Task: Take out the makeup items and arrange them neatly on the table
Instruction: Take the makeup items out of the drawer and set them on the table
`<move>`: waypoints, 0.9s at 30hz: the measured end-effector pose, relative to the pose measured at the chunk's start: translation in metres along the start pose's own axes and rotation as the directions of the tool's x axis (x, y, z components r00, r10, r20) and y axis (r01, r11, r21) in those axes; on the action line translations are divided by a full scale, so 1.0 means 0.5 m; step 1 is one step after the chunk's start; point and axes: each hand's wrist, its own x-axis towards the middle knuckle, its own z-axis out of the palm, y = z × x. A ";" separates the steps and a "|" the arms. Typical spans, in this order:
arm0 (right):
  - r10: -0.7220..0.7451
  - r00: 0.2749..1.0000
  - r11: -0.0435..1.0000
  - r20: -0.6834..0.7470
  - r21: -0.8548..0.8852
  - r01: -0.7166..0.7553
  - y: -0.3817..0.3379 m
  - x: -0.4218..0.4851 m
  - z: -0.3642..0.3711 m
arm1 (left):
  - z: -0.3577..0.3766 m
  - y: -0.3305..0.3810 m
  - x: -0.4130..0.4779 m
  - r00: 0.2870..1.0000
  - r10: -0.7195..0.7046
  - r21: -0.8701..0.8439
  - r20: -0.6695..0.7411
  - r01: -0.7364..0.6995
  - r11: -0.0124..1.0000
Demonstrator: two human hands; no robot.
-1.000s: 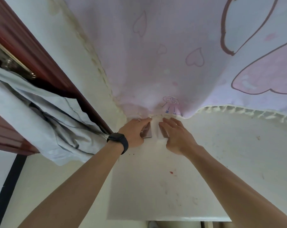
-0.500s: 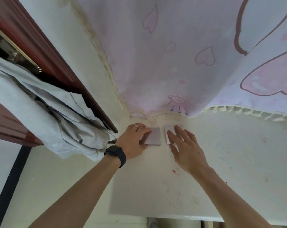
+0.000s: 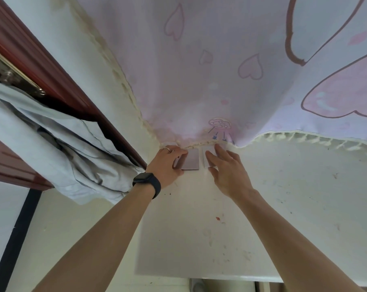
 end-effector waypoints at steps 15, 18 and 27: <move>0.034 0.995 0.997 -0.094 0.076 -0.027 0.011 -0.028 0.019 | -0.003 -0.004 0.006 0.999 -0.029 -0.024 -0.026 0.028 0.999; 0.052 0.995 0.996 -0.084 0.073 -0.046 0.007 -0.027 0.026 | -0.006 -0.001 0.005 1.000 -0.027 -0.009 -0.012 0.027 1.000; 0.150 0.976 0.927 -0.158 0.365 -0.084 0.010 -0.188 0.038 | 0.037 0.065 -0.115 0.998 0.013 0.081 -0.059 -0.008 0.997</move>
